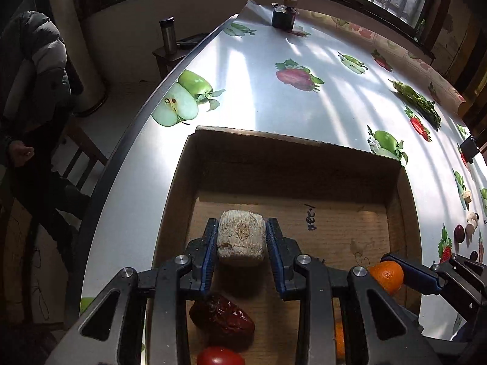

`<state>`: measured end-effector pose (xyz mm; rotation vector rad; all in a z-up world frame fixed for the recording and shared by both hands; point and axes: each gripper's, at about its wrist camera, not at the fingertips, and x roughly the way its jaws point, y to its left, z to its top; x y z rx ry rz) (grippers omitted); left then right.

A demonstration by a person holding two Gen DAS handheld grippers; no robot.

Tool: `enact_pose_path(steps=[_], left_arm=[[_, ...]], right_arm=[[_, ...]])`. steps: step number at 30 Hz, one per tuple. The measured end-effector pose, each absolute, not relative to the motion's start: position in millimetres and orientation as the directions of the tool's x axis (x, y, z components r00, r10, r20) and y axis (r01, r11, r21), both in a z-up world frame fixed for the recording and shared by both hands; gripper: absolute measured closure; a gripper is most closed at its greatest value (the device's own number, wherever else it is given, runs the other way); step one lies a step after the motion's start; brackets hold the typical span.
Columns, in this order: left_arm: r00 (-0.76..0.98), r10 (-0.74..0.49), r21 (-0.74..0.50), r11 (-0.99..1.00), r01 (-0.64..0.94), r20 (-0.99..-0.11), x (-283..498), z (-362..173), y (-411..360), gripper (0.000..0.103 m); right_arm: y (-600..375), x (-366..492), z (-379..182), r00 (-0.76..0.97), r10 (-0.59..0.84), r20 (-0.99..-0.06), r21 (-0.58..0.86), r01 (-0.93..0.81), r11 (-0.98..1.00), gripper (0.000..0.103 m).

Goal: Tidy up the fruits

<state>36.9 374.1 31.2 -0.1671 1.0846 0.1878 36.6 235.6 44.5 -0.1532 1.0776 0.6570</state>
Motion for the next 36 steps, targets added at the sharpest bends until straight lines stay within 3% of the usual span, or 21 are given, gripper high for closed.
enact_pose_path(steps=[5, 9, 13, 16, 19, 23, 29, 32, 36], left_arm=[[0.476, 0.062, -0.067, 0.966, -0.248, -0.877, 35, 34, 378, 0.072], [0.510, 0.063, -0.094, 0.956, -0.276, -0.858, 21, 49, 386, 0.064], [0.556, 0.125, -0.065, 0.949, -0.310, -0.822, -6, 81, 392, 0.054], [0.598, 0.171, -0.058, 0.937, -0.344, -0.783, -30, 110, 396, 0.050], [0.652, 0.157, -0.103, 0.934, -0.343, -0.742, -51, 138, 388, 0.043], [0.715, 0.075, -0.149, 0.958, -0.244, -0.695, -72, 171, 349, 0.043], [0.784, -0.087, -0.199, 0.979, -0.047, -0.614, -108, 239, 284, 0.043], [0.823, -0.091, -0.165, 0.986, -0.004, -0.561, -137, 282, 267, 0.039], [0.869, -0.038, -0.068, 0.998, 0.005, -0.493, -174, 339, 256, 0.034]], right_arm=[[258, 33, 24, 0.273, 0.413, -0.869, 0.184, -0.595, 0.782, 0.066], [264, 25, 25, 0.308, 0.406, -0.861, 0.143, -0.619, 0.773, 0.065], [255, 19, 36, 0.349, 0.427, -0.835, 0.125, -0.634, 0.763, 0.053], [245, 17, 51, 0.387, 0.446, -0.807, 0.120, -0.632, 0.765, 0.053], [225, 12, 67, 0.414, 0.476, -0.776, 0.149, -0.613, 0.776, 0.053], [184, -1, 90, 0.457, 0.485, -0.746, 0.163, -0.580, 0.798, 0.053], [83, -35, 167, 0.646, 0.380, -0.662, 0.023, -0.489, 0.872, 0.053], [11, -52, 227, 0.762, 0.291, -0.578, -0.019, -0.369, 0.929, 0.053], [-87, -74, 313, 0.860, 0.175, -0.479, 0.030, -0.183, 0.983, 0.051]])
